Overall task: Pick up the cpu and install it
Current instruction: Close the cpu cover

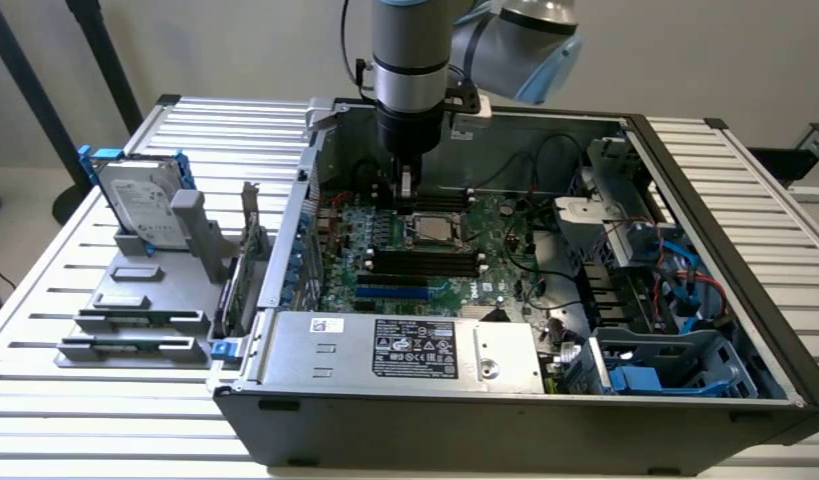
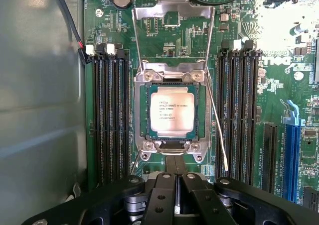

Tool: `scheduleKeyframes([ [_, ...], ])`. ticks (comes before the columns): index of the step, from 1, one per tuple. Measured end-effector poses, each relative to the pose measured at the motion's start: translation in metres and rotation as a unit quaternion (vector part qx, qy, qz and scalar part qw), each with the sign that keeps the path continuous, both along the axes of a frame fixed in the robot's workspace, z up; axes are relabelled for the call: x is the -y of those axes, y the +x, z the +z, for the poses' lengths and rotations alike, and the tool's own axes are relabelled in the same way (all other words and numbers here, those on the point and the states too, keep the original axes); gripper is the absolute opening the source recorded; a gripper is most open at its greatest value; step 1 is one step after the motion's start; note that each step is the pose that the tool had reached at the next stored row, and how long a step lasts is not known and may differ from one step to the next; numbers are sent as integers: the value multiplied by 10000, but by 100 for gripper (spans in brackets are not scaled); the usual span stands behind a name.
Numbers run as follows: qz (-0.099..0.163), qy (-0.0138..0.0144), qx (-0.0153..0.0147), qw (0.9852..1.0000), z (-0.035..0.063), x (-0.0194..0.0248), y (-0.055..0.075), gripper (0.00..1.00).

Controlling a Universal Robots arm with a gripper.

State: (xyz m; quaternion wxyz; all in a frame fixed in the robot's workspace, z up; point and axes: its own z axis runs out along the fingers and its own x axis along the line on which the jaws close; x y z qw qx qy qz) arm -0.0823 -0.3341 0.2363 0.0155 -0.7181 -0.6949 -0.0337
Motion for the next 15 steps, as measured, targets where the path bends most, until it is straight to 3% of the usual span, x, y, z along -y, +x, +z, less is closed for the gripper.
scheduleKeyframes([
  [9,-1,-1,-1,10000,1,0,16,11],
  [15,0,0,-11,10000,25,1,261,11],
])
